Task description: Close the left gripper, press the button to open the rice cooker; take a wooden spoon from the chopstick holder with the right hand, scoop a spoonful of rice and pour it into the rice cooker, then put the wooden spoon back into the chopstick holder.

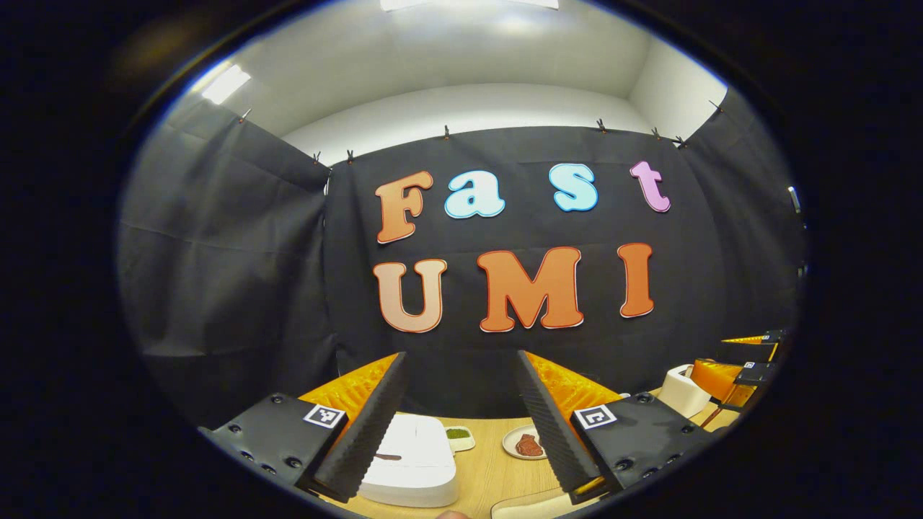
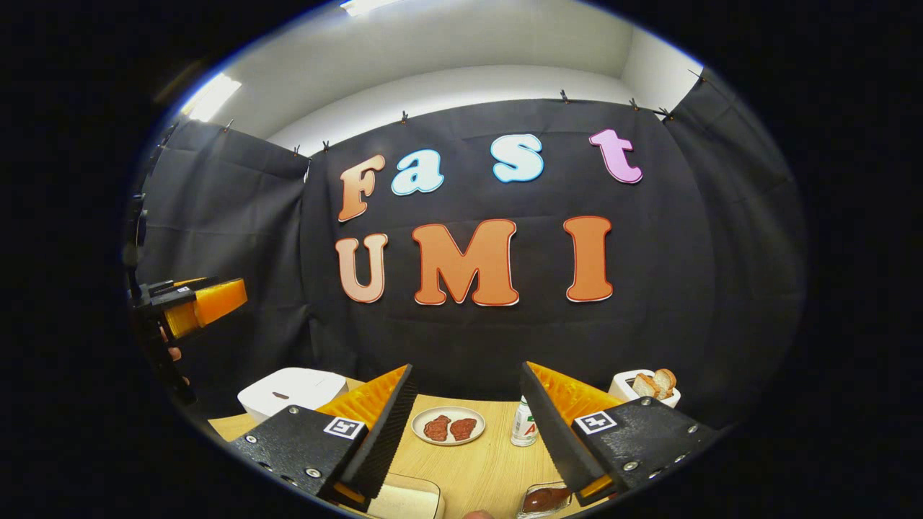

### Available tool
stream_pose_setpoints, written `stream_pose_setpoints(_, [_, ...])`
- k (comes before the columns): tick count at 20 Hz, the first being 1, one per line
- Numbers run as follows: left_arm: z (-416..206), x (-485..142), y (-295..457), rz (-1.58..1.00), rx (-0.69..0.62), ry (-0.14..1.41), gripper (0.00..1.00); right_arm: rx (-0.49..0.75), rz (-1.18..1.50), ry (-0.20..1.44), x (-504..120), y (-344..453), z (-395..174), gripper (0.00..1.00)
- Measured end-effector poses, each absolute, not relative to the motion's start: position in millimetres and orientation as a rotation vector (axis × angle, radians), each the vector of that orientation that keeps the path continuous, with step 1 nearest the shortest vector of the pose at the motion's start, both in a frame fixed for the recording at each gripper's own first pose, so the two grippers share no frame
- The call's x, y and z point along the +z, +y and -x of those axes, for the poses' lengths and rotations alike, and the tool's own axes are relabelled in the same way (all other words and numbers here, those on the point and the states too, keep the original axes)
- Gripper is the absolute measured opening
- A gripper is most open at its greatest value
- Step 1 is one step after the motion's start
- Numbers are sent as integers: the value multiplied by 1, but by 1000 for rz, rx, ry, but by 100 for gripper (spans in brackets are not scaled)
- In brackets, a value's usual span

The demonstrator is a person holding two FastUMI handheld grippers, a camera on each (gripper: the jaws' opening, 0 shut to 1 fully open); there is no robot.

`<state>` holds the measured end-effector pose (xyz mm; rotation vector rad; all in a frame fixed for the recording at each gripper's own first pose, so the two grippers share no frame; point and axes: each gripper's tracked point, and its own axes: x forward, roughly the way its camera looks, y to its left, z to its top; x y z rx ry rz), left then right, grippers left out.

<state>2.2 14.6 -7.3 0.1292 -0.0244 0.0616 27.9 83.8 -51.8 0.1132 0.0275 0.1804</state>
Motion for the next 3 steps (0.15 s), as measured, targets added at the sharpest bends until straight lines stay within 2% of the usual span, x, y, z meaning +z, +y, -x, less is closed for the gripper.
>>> stream_pose_setpoints(3, [-2,-8,17,-134,67,-24,97,188,-104,17,-51,87,-30,90])
